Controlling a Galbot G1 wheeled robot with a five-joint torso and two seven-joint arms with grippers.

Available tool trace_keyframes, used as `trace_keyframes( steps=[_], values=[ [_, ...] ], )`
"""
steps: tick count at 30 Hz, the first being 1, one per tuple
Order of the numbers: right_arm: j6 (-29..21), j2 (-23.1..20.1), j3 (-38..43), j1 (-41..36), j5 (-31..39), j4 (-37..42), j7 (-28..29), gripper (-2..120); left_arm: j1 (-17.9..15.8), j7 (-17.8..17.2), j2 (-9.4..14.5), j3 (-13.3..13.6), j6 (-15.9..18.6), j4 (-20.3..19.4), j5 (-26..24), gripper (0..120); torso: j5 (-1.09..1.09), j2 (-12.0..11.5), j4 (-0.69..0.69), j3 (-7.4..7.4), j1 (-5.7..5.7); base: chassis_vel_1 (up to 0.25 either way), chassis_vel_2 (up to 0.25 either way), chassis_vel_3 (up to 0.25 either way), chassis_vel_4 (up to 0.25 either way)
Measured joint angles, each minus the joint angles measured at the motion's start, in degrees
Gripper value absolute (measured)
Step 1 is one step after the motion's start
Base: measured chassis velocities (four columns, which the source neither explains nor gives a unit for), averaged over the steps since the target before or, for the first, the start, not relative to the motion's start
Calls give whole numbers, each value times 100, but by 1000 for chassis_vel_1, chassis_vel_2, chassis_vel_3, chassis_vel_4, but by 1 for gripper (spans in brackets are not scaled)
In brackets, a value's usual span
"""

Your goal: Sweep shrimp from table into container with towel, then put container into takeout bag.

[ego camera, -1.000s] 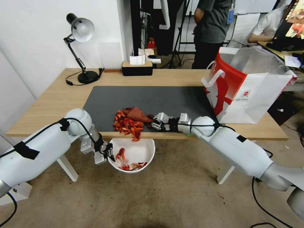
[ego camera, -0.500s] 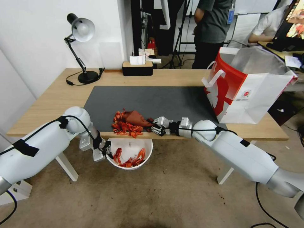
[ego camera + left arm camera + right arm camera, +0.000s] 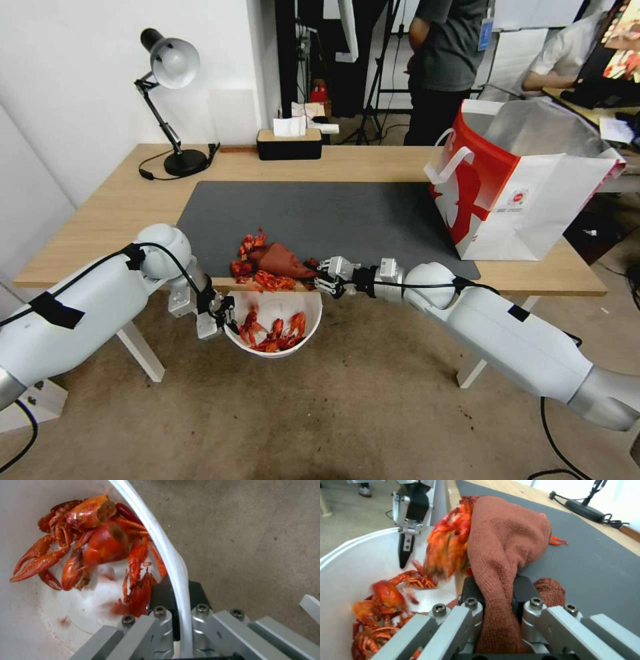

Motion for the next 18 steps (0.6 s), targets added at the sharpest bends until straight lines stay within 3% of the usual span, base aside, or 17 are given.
trace_keyframes(
  steps=[18],
  values=[
    [8, -72, 24, -209, -24, 312, -41, 8, 28, -3, 10, -18, 2, -19, 5, 0, 0, -1, 2, 1, 0, 0, 0, 0, 0]
  ],
)
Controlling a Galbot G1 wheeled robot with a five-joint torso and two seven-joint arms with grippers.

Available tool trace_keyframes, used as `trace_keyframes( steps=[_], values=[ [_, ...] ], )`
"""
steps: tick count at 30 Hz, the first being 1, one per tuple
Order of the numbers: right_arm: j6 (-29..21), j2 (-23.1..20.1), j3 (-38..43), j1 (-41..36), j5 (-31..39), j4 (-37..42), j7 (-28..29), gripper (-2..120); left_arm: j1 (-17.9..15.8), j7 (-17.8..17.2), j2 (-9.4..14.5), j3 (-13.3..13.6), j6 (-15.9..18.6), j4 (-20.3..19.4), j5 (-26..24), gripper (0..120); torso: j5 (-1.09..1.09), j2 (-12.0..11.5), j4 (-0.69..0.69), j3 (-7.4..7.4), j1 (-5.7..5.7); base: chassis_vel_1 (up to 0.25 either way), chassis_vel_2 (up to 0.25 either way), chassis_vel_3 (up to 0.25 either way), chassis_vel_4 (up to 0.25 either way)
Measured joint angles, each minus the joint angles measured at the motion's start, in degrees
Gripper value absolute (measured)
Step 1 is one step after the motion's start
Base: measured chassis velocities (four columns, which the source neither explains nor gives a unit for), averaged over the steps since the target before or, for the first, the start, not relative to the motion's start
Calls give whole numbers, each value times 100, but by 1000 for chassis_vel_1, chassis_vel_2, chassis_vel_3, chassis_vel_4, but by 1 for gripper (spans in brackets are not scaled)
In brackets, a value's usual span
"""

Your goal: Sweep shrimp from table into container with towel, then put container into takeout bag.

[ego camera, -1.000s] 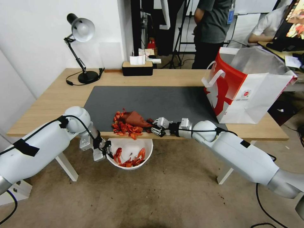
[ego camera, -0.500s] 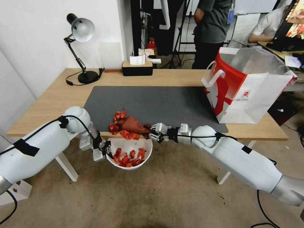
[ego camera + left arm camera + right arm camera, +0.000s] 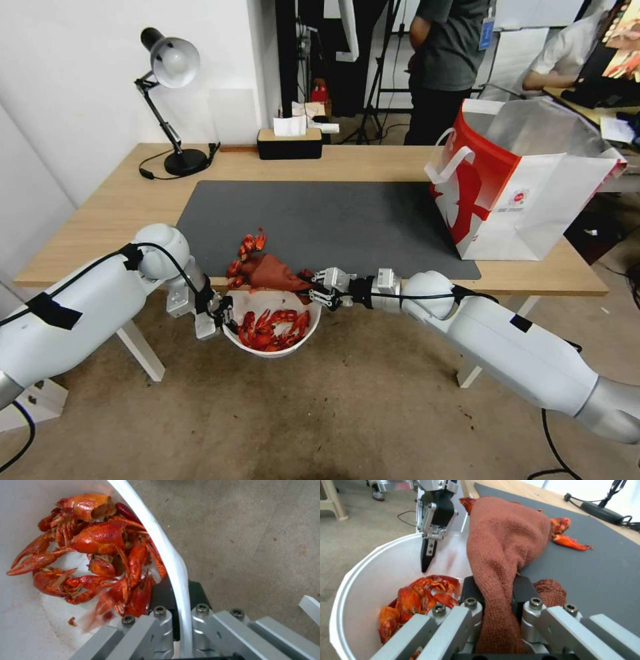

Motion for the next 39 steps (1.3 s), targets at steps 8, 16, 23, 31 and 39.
trace_keyframes(
  steps=[8, 16, 23, 31, 39],
  values=[
    [82, -93, 144, -84, 20, 123, -32, 8, 56, -2, -12, -9, 1, 8, 20, 0, 0, 0, -1, -1, 0, 0, 0, 0, 0],
    [120, -113, 307, -79, 259, 237, -30, 8, 37, -2, -15, -5, -1, 8, 24, 0, 0, 0, -2, -1, 0, 0, 0, 0, 0],
    [-38, -64, 351, 73, 1239, 313, 205, 8, 97, -2, -18, -22, -9, 7, 42, 0, 0, 0, -2, -1, 0, 0, 0, 0, 0],
    [-141, 290, 386, 392, 2148, 36, 929, 8, 140, 3, 14, -92, -18, -21, 48, 0, 0, 0, -1, -1, 0, 0, 0, 0, 0],
    [-206, 887, 136, 848, 2464, -690, 1822, 8, 306, 6, 47, -284, -73, -24, 111, 0, -1, 0, -1, -1, 0, 0, 0, 0, 0]
  ],
)
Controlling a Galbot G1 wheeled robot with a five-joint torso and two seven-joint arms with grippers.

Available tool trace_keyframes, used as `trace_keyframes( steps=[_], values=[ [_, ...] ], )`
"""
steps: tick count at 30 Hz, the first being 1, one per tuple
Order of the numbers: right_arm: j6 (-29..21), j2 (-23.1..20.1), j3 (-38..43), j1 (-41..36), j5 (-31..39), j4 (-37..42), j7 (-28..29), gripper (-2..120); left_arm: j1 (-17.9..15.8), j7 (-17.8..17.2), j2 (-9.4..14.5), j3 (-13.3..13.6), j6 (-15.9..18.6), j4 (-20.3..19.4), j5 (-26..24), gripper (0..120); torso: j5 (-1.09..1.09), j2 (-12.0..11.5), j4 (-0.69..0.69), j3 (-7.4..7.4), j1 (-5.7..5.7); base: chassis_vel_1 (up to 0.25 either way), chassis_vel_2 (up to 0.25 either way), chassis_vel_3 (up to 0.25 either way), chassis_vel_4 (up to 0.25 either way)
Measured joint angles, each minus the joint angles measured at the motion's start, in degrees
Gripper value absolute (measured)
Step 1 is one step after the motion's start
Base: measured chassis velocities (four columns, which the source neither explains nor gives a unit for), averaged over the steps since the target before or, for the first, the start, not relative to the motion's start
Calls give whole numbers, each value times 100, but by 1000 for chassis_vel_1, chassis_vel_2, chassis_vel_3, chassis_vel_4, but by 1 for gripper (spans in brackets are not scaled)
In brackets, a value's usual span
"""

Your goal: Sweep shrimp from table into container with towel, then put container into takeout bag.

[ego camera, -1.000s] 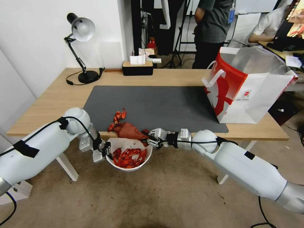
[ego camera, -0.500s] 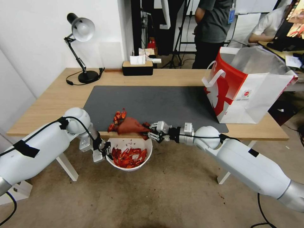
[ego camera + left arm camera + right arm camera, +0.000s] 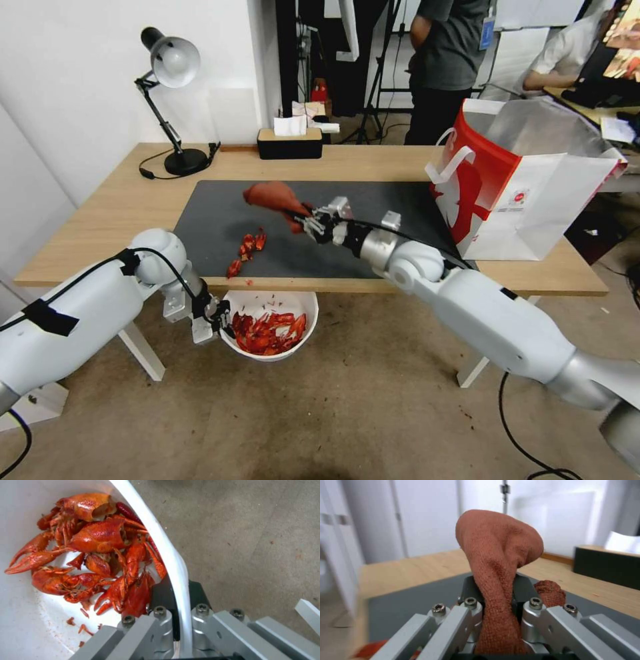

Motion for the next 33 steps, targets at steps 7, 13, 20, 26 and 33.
trace_keyframes(
  steps=[7, 13, 20, 26, 33],
  values=[
    [-174, 529, -288, 543, -1118, -1063, 439, 8, 30, -4, -3, -64, -8, 7, 44, 0, 0, 0, 0, 0, 0, 0, 0, 0, 0],
    [-244, 839, -432, 807, -1557, -2035, 282, 8, 62, -2, 35, -113, -11, 2, 47, 0, 0, 0, 0, 0, 1, 0, 0, 0, 0],
    [-265, 1196, -649, 996, -1705, -2691, -110, 8, 163, 12, 48, -247, -11, 32, 58, 0, 0, 0, 0, -1, -1, 0, 0, 0, 0],
    [-235, 1398, -789, 1095, -1705, -2900, -670, 8, 195, 17, 56, -289, -10, 78, 65, 0, 0, 1, -2, -1, -1, 0, 0, 0, 0],
    [-27, 1524, -843, 1096, -1651, -2987, -1419, 8, 194, 17, 69, -306, -10, 86, 65, 0, 1, 1, 0, -2, -1, 0, 0, 0, 0]
  ],
)
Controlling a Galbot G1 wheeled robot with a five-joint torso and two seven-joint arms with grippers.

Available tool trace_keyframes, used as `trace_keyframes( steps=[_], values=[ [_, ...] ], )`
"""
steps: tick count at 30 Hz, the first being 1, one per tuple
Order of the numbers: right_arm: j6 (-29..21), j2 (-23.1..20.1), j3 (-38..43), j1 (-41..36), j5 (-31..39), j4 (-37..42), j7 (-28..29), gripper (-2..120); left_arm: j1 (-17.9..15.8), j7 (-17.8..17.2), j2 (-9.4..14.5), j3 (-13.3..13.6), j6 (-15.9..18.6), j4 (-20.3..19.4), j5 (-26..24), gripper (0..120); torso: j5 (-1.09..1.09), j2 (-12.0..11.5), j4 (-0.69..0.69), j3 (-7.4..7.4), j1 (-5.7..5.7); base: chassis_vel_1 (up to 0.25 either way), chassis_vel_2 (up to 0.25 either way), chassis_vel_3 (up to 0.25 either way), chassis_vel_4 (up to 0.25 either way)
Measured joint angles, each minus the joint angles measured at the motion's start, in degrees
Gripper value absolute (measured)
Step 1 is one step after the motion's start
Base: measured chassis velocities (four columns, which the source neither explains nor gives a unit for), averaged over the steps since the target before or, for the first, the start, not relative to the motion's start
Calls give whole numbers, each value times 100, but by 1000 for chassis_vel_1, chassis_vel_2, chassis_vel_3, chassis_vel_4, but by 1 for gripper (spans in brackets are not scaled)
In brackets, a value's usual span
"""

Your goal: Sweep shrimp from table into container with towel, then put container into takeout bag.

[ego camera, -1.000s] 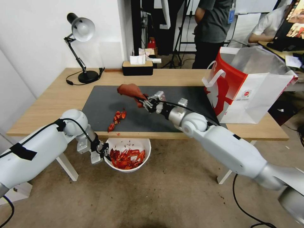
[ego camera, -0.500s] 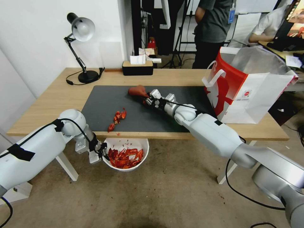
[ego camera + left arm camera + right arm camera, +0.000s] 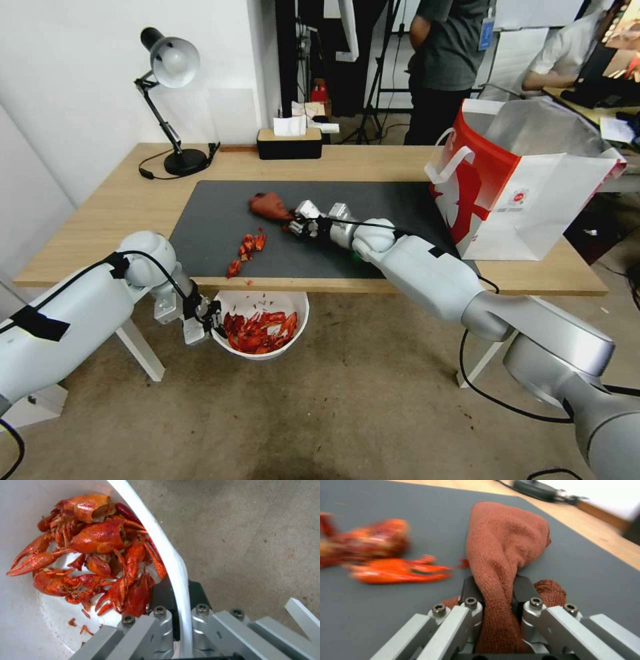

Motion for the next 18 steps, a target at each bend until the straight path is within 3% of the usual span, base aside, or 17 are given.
trace_keyframes(
  steps=[8, 10, 18],
  values=[
    [396, 50, -33, 5, 6, -158, -718, 8, -3, -5, 47, -16, 1, 7, -5, 0, 0, 0, -1, 0, 0, 0, 0, 0, 0],
    [654, 133, 48, 5, -32, -308, -1122, 8, -3, -9, 75, -18, 1, -3, -11, 0, 0, 0, 0, 2, 0, 0, 0, 0, 0],
    [736, 173, 45, 0, -39, -291, -1501, 8, -1, -12, 104, -44, 1, -17, -16, 0, 0, 0, -1, 2, 0, 0, 0, 0, 0]
  ],
)
